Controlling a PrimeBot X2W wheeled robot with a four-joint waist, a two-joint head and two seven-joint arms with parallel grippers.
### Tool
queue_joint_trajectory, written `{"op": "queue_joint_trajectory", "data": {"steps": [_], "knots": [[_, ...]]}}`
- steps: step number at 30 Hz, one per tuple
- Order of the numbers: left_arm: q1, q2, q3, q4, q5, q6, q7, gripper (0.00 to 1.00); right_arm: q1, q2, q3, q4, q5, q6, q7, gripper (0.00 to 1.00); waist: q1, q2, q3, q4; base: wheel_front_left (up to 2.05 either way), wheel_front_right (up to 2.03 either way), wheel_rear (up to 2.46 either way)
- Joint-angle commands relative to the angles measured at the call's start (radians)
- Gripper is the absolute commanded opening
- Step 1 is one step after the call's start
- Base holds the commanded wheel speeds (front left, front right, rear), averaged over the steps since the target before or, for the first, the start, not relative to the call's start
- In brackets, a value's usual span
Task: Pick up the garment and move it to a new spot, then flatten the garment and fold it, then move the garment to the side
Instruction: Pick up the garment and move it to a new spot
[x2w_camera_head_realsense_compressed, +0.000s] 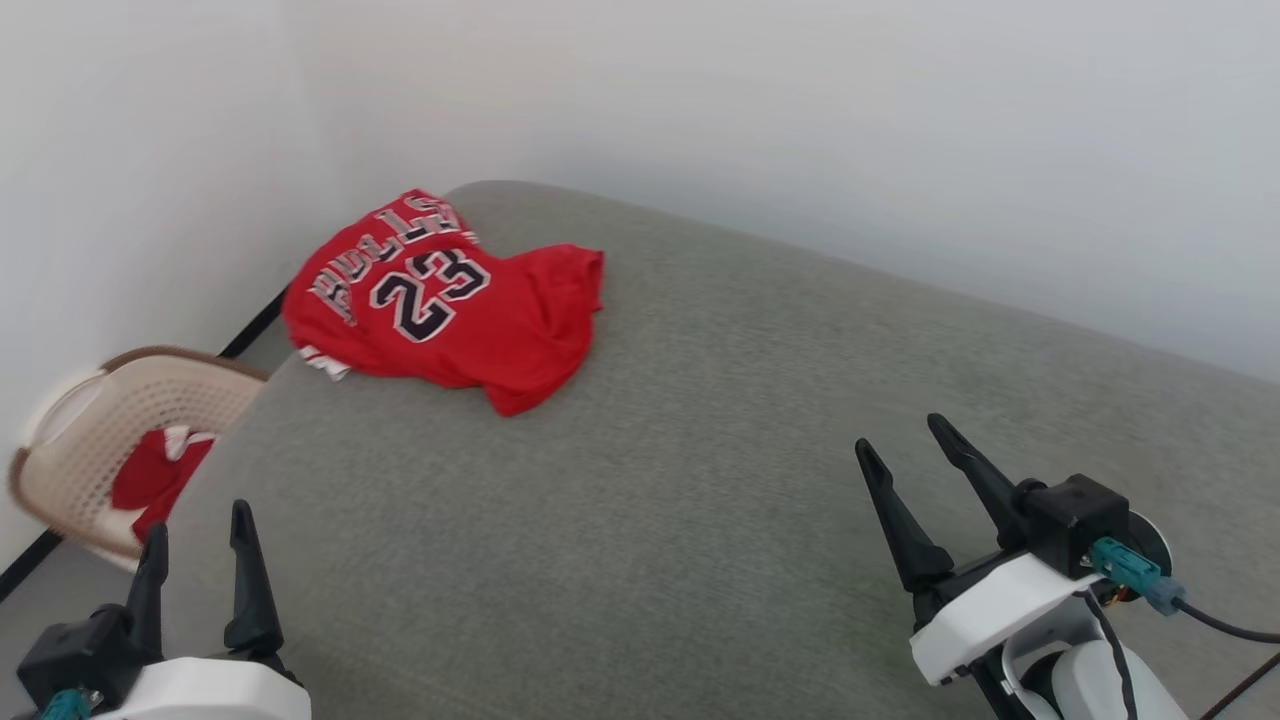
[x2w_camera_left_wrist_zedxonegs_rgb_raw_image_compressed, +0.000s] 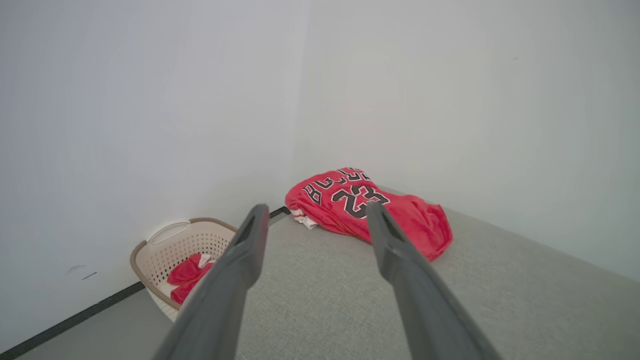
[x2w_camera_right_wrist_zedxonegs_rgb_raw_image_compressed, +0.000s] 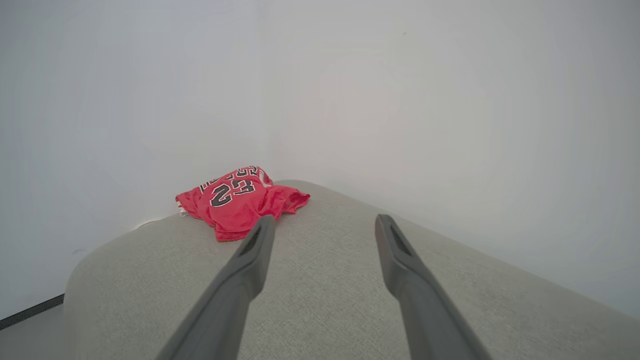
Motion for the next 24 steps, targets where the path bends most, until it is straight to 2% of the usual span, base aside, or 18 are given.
{"op": "queue_joint_trajectory", "data": {"steps": [1, 9, 16, 24], "knots": [[0.002, 0.003, -0.002, -0.005, -0.012, 0.001, 0.004, 1.00, -0.006, 0.002, -0.004, 0.000, 0.005, 0.000, -0.004, 1.00, 0.0000, -0.0001, 0.002, 0.039, 0.00, 0.00, 0.00], [-0.018, -0.006, -0.004, -0.008, -0.028, 0.000, -0.003, 1.00, -0.018, -0.003, -0.019, -0.012, 0.005, 0.000, 0.003, 1.00, 0.0000, -0.0001, 0.025, 0.072, 0.00, 0.00, 0.00], [-0.114, 0.009, -0.041, 0.027, -0.035, -0.036, 0.020, 1.00, -0.006, -0.025, -0.066, -0.022, 0.009, 0.000, 0.004, 1.00, 0.0000, -0.0001, 0.044, 0.077, 0.00, 0.00, 0.00], [-0.330, 0.057, -0.051, 0.165, -0.058, -0.088, 0.013, 1.00, -0.020, -0.055, -0.111, -0.096, -0.001, 0.000, 0.036, 1.00, 0.0000, -0.0001, 0.127, 0.004, 0.00, 0.00, 0.00]]}}
